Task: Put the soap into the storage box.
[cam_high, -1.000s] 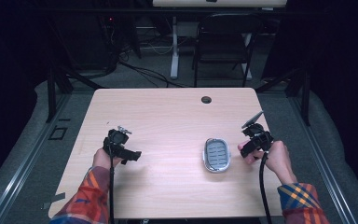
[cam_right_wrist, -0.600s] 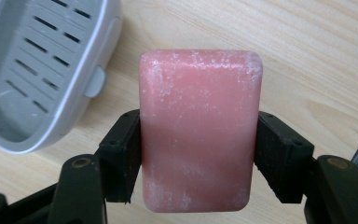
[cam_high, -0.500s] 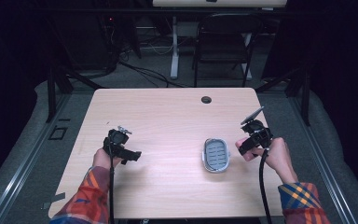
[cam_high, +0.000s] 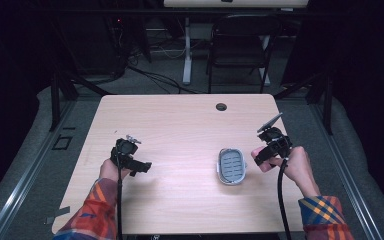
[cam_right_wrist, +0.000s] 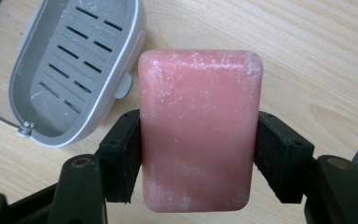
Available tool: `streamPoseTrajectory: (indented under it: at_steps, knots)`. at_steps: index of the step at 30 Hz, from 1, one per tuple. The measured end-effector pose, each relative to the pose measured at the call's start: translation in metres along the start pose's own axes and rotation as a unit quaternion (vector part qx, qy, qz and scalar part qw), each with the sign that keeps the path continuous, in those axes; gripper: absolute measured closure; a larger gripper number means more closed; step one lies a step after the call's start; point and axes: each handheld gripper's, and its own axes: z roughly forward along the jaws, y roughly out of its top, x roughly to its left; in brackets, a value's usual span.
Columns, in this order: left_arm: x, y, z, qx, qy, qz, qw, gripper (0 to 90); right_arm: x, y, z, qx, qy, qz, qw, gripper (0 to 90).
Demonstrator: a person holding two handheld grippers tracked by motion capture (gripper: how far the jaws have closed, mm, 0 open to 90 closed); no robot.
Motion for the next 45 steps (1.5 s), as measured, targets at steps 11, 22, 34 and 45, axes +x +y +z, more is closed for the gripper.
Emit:
streamPoseTrajectory:
  at_steps: [11,22,34,45]
  knots:
    - [0.0,0.0,-0.001,-0.003,0.0,0.001,1.0,5.3,0.01,0.003,-0.006,0.007,0.0,-0.006,1.0,37.4]
    - [0.0,0.0,-0.002,-0.005,-0.004,0.004,1.0,5.1,0.02,0.012,-0.007,0.006,-0.002,0.003,1.0,37.4]
    - [-0.001,0.0,-0.003,-0.007,-0.003,0.006,1.0,5.2,0.035,0.026,-0.012,0.026,-0.005,-0.016,0.9995,37.4]
    - [-0.002,0.001,-0.003,-0.009,-0.005,0.009,0.9999,5.3,0.048,0.038,-0.002,0.033,-0.008,-0.02,0.9992,37.4]
